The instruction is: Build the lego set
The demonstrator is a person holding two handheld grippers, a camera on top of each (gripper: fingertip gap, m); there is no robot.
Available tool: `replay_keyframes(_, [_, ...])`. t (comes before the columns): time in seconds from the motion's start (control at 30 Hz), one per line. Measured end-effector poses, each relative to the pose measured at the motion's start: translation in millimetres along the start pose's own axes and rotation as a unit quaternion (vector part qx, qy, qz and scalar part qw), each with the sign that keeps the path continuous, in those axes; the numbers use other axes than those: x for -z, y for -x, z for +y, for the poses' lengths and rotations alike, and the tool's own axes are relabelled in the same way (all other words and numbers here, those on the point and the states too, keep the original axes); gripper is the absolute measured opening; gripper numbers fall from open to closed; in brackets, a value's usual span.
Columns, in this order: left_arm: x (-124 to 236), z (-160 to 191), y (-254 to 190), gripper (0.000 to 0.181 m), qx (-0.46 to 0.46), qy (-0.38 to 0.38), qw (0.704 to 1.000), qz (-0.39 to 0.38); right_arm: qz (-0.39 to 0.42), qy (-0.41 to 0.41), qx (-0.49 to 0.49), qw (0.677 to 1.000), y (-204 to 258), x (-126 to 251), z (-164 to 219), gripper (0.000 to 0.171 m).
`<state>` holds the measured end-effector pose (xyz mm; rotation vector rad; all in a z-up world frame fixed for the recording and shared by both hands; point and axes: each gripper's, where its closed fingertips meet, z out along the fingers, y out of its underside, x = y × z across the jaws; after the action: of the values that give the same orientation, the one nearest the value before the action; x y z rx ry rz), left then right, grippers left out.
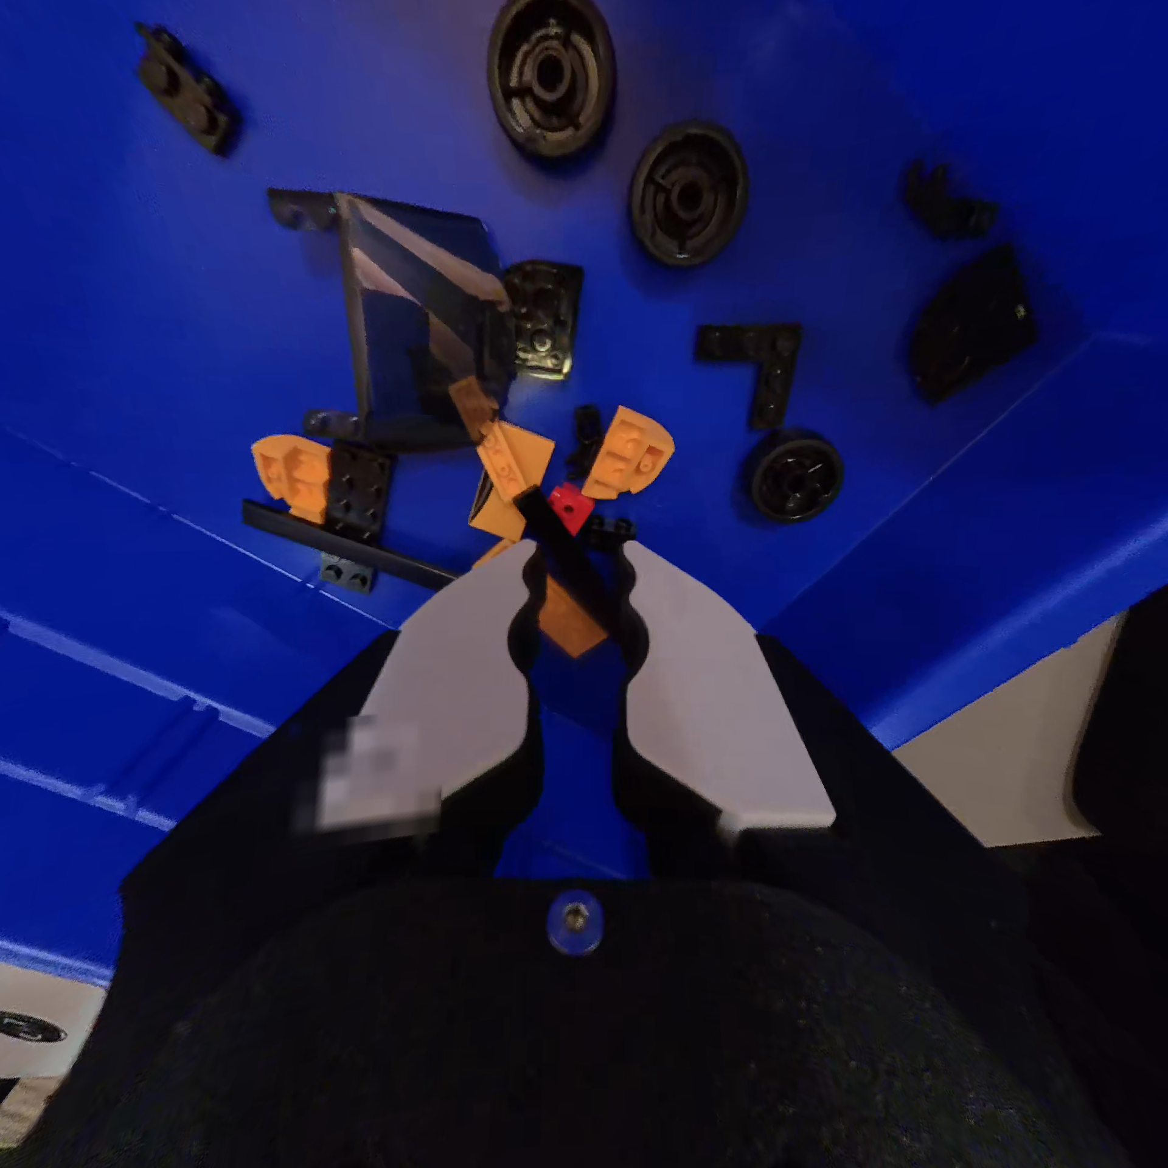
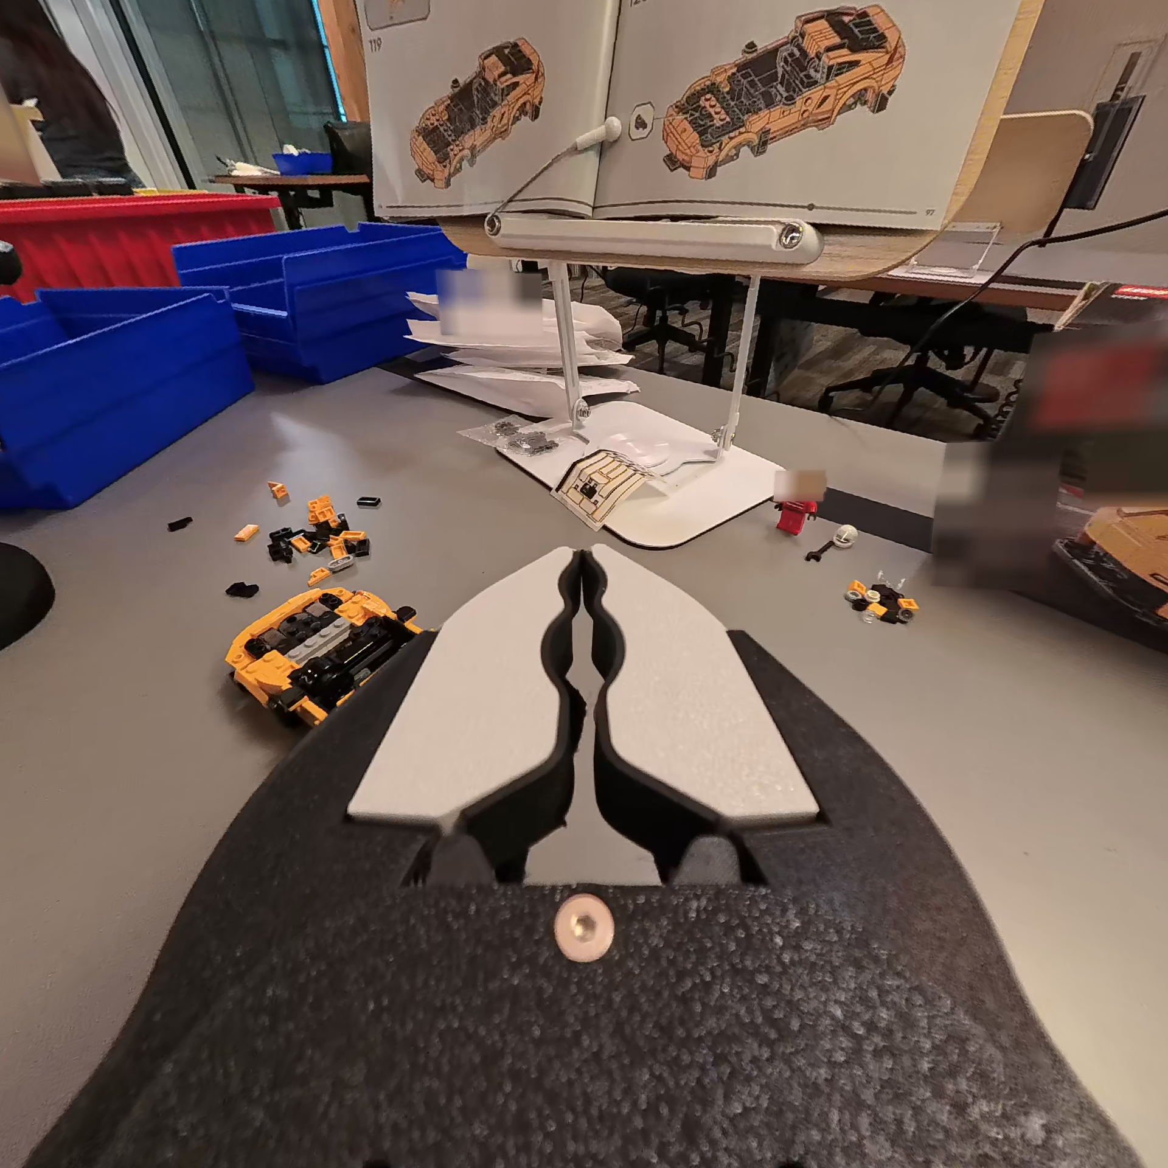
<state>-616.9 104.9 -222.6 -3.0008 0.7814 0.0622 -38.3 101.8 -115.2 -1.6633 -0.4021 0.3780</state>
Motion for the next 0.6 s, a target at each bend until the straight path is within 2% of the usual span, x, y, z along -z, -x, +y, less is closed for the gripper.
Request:
replay_keyframes(0.13, [1.3,-3.9,-13.7,0.009,-0.039,-0.011,0.999,0.023,-0.001,0.003,0.0,1.0,0.3,-0.6,1.7,0.0])
replay_keyframes(0.27, [16.7,-15.4,-46.8,0.013,-0.084,-0.062,0.99,0.1,-0.003,0.007,-0.001,1.0,0.9,-1.8,3.9,0.0])
replay_keyframes(0.33, [24.1,-20.4,-53.9,0.018,-0.101,-0.084,0.985,0.11,-0.003,0.009,0.0,1.0,1.0,-2.0,4.6,0.0])
replay_keyframes(0.5, [44.3,-36.2,-29.0,0.022,-0.075,-0.14,0.985,0.065,-0.005,0.009,-0.001,1.0,1.8,-1.8,4.6,0.0])
replay_keyframes(0.6, [52.3,-34.5,-3.0,0.021,-0.052,-0.136,0.989,0.023,-0.008,0.013,-0.002,1.0,2.6,-3.0,6.9,0.0])
